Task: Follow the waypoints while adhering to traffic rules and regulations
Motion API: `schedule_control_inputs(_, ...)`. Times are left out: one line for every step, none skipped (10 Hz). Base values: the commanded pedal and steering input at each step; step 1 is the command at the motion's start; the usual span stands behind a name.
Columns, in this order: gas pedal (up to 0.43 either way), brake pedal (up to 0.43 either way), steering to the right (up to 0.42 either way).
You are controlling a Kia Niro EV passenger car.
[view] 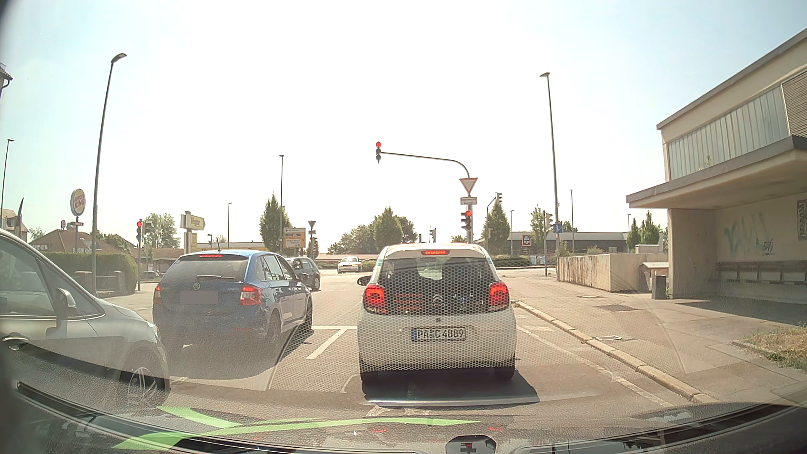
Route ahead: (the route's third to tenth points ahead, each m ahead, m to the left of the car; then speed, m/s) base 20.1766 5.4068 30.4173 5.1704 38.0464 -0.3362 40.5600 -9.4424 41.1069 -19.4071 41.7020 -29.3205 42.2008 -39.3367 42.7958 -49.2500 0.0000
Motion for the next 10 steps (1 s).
schedule_control_inputs(0.000, 0.256, 0.020)
schedule_control_inputs(0.000, 0.256, 0.019)
schedule_control_inputs(0.000, 0.256, 0.019)
schedule_control_inputs(0.000, 0.256, 0.019)
schedule_control_inputs(0.000, 0.250, 0.019)
schedule_control_inputs(0.000, 0.256, 0.019)
schedule_control_inputs(0.000, 0.256, 0.020)
schedule_control_inputs(0.000, 0.250, 0.022)
schedule_control_inputs(0.000, 0.256, 0.024)
schedule_control_inputs(0.000, 0.256, 0.025)
